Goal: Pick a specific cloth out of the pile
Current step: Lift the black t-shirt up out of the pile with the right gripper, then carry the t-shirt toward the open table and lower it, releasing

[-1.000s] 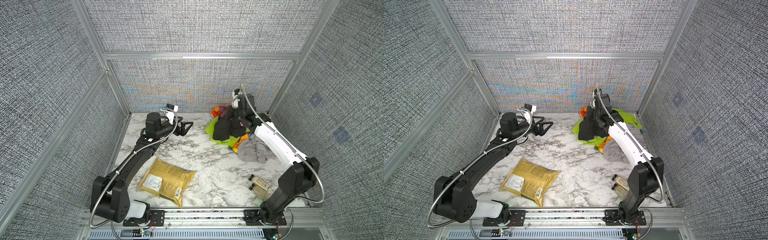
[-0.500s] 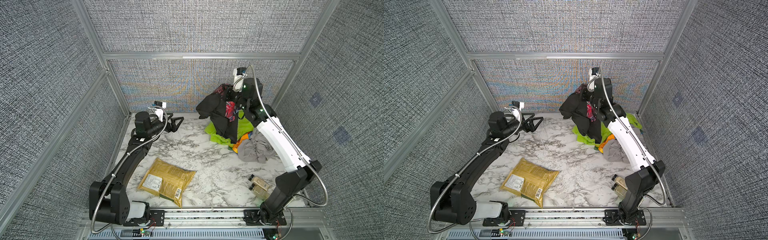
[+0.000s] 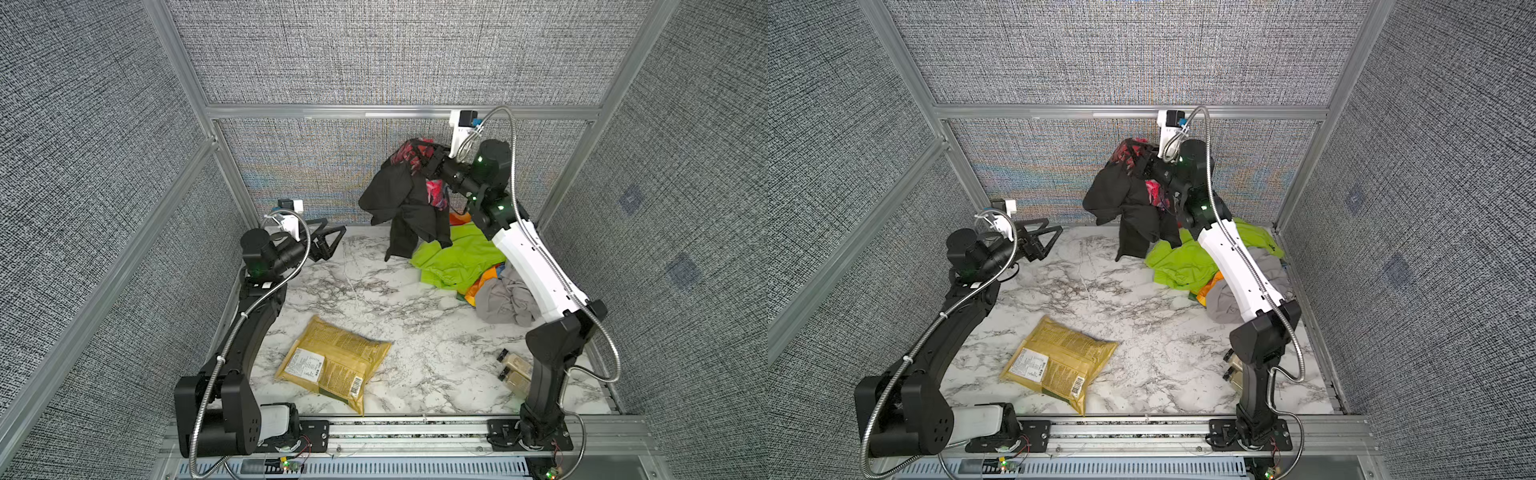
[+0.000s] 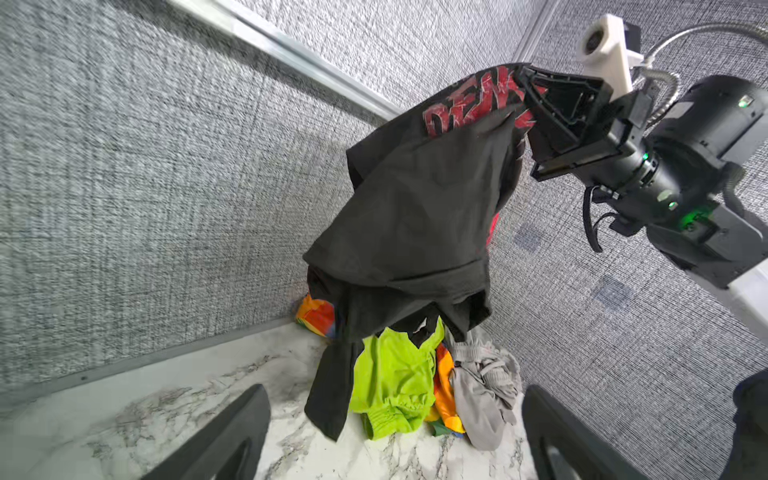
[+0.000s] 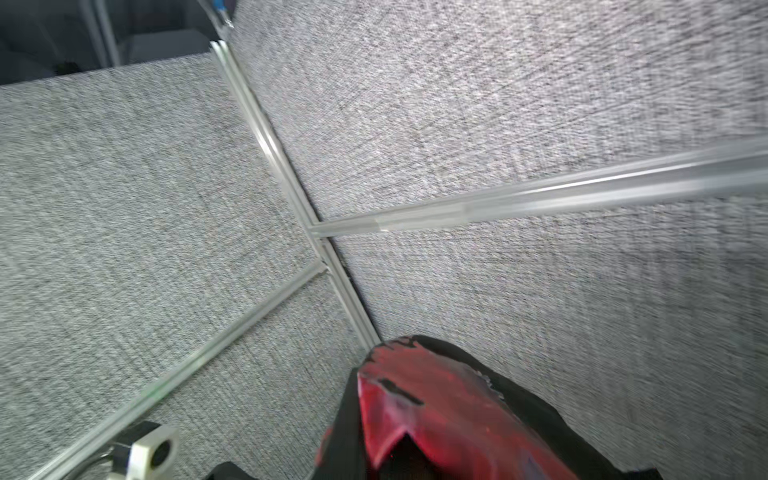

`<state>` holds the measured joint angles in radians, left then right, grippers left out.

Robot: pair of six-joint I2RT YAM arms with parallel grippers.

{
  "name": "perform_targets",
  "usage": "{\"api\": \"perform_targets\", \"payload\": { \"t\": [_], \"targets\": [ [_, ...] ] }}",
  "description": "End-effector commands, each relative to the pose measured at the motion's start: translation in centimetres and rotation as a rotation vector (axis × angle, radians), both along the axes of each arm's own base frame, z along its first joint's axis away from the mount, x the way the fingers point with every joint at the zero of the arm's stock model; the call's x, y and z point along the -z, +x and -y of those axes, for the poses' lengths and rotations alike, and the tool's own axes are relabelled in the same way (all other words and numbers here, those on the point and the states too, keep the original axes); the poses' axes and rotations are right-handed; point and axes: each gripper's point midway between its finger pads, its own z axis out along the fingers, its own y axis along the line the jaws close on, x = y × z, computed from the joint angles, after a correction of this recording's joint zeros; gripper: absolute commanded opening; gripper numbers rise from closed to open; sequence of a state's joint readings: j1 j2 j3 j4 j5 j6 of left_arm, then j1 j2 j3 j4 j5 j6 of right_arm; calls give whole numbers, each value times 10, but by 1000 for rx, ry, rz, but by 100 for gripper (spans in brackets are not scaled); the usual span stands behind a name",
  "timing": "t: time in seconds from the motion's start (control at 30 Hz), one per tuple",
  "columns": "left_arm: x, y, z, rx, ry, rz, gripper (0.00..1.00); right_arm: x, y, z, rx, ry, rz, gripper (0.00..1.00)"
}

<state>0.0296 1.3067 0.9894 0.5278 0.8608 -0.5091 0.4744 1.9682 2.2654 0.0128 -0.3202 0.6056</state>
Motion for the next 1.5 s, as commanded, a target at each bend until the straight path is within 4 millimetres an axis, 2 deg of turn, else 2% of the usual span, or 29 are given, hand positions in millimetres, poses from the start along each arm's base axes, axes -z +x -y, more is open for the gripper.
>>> {"api": "perform_targets", "payload": {
  "t": [0.0, 0.1, 0.2, 0.3, 0.4, 0.5, 0.6, 0.7, 0.87, 0.9, 1.07, 1.17, 1.33, 1.47],
  "targets": [
    [-21, -5, -15, -24, -16, 79, 98, -36, -23, -28, -162, 90, 111, 0],
    [-25, -2, -39, -88, -32, 85, 98, -37, -24, -51, -218, 130, 111, 0],
    [-29, -1, -66, -163, -53, 96, 98, -25, -23, -77, -274, 178, 94, 0],
    [-33, -2, -89, -234, -54, 108, 98, -3, -22, -106, -312, 194, 59, 0],
    [-36, -5, -104, -291, -48, 124, 97, 30, -19, -138, -357, 194, 5, 0],
    [-37, -5, -114, -332, -48, 125, 97, 76, -13, -170, -392, 174, -75, 0],
    [-35, -3, -116, -349, -44, 118, 98, 136, 0, -197, -390, 123, -180, 0],
    [-32, -1, -118, -355, -45, 109, 97, 207, 16, -213, -343, 25, -295, 0],
    [-30, 2, -116, -327, -64, 93, 98, 325, 31, -219, -237, -154, -488, 0],
    [-29, 3, -115, -318, -69, 89, 98, 341, 31, -219, -225, -182, -515, 0],
    [-20, 11, -119, -332, -84, 39, 97, 427, 7, -218, -186, -374, -631, 0],
    [-12, 19, -125, -361, -87, -9, 97, 457, -6, -211, -143, -475, -656, 0],
    [-8, 23, -124, -350, -98, -26, 97, 489, -22, -203, -104, -610, -681, 0],
    [-5, 25, -121, -342, -100, -34, 96, 505, -24, -195, -57, -679, -699, 11]
  ]
}}
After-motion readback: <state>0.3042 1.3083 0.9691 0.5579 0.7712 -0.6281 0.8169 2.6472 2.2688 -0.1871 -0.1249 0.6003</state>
